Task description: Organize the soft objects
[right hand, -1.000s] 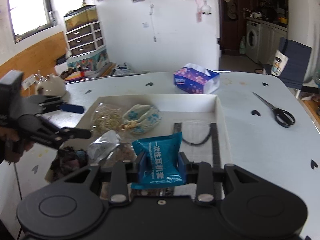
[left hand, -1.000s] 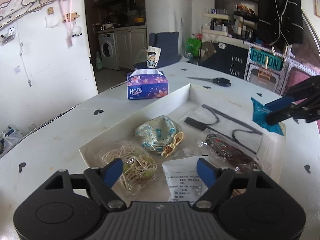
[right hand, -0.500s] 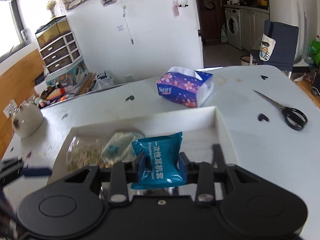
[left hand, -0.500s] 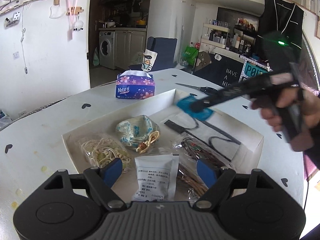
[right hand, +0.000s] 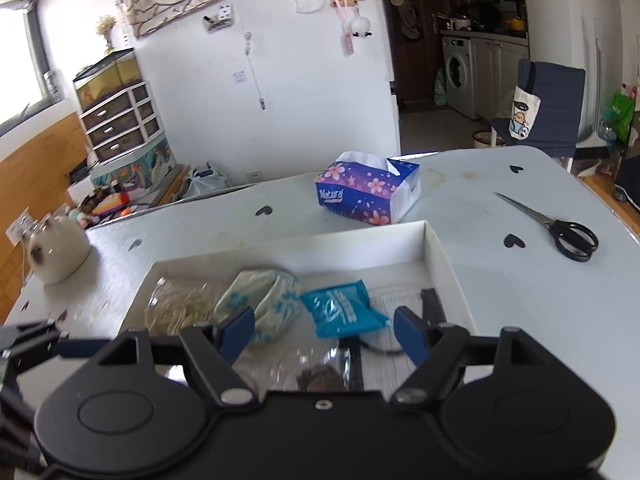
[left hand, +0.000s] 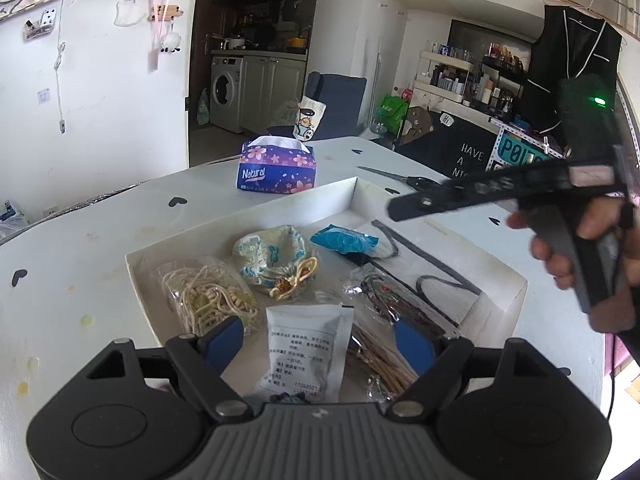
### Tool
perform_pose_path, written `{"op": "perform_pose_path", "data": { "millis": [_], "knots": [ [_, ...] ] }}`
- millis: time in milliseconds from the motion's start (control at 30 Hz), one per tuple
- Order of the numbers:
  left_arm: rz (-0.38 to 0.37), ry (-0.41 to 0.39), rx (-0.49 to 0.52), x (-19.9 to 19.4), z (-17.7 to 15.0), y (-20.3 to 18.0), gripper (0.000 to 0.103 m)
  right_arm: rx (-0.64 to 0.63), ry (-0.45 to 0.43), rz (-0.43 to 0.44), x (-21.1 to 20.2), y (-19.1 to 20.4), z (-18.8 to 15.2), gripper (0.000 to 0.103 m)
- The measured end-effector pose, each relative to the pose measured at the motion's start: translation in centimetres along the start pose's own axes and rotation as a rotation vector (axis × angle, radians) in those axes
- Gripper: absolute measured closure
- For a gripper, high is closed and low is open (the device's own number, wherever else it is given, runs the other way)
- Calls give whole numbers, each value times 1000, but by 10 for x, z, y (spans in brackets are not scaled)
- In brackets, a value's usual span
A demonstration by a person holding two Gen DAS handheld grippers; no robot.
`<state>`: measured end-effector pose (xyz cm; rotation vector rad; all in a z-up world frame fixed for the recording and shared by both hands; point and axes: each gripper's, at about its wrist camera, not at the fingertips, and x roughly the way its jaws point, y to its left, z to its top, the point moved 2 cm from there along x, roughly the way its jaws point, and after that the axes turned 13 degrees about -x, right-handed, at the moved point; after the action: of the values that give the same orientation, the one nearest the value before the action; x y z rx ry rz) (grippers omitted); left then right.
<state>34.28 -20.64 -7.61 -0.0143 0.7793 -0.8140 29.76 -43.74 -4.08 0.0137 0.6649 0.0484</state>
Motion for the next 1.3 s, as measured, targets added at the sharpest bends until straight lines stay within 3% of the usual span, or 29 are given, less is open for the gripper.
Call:
{"op": "perform_pose_path", "data": {
  "millis": [300,733,967,1300],
  "knots": [
    [11,-40,-43,-23,-6,-16,16,-71,-60,27,-64,19,-22,22],
    [88,-141,-144,-86,-17,-54,9,-125,-188,33,-146,41,-45,17],
    [167,-212,-166,-119,-28,-79,0,-150,-242,29,-185,45,-62,8],
    [243,-301,-199,-152,-55,-118,0,-159,-300,-8,-223,44,-91,2]
  ]
}}
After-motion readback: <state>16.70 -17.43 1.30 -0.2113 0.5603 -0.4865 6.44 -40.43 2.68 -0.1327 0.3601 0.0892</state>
